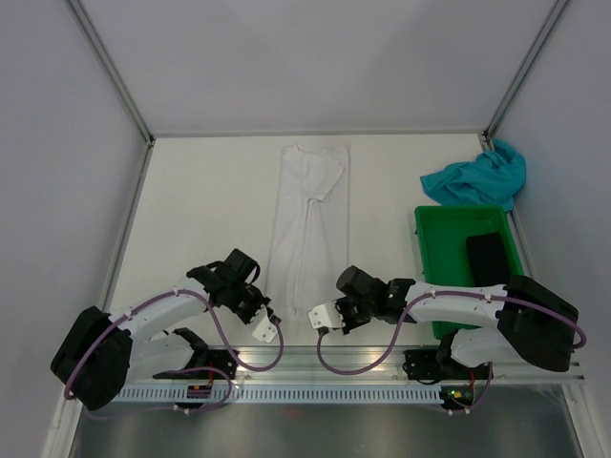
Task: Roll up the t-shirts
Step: Roll the tshirt
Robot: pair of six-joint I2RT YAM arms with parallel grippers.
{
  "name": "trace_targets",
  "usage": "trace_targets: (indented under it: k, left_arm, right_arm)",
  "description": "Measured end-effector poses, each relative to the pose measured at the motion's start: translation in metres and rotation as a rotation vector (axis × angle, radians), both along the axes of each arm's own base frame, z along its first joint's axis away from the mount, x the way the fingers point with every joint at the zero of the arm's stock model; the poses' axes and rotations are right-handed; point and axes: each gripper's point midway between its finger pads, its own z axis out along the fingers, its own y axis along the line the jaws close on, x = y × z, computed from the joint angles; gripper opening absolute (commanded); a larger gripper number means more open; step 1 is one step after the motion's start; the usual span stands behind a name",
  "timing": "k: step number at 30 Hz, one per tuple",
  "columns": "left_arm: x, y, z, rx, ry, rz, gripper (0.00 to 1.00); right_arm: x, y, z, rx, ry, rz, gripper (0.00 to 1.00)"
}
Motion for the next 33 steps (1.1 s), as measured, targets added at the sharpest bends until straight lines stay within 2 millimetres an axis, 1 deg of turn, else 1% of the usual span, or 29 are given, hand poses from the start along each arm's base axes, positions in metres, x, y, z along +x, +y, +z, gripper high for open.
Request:
trace_targets:
  k: [5,9,13,17,22,26,33]
  left_arm:
    - [-0.001,-0.001,0.003,-0.003,0.025,0.040,0.02]
    - [0.005,-0.007,0.015,-0.017,0.072,0.137,0.02]
    - [0.013,-0.012,0.028,-0.049,0.140,0.250,0.02]
    - [0.020,-0.011,0.034,-0.073,0.246,0.384,0.02]
    - [0.026,-0.004,0.033,-0.079,0.335,0.511,0.02]
    - [0.030,0.001,0.032,-0.089,0.384,0.589,0.02]
    - [0.051,-0.003,0.034,-0.147,0.392,0.694,0.02]
  right_arm:
    - [-0.003,-0.002,0.002,0.005,0.028,-0.003,0.06]
    - [-0.004,-0.004,0.010,0.029,0.093,-0.038,0.00]
    - [0.007,0.000,0.020,0.047,0.145,-0.093,0.00]
    - [0.019,0.000,0.022,0.045,0.204,-0.150,0.00]
    - [0.031,-0.008,0.024,0.065,0.271,-0.237,0.00]
    - [0.041,-0.011,0.027,0.092,0.320,-0.296,0.00]
    - [0.058,-0.012,0.023,0.098,0.409,-0.409,0.02]
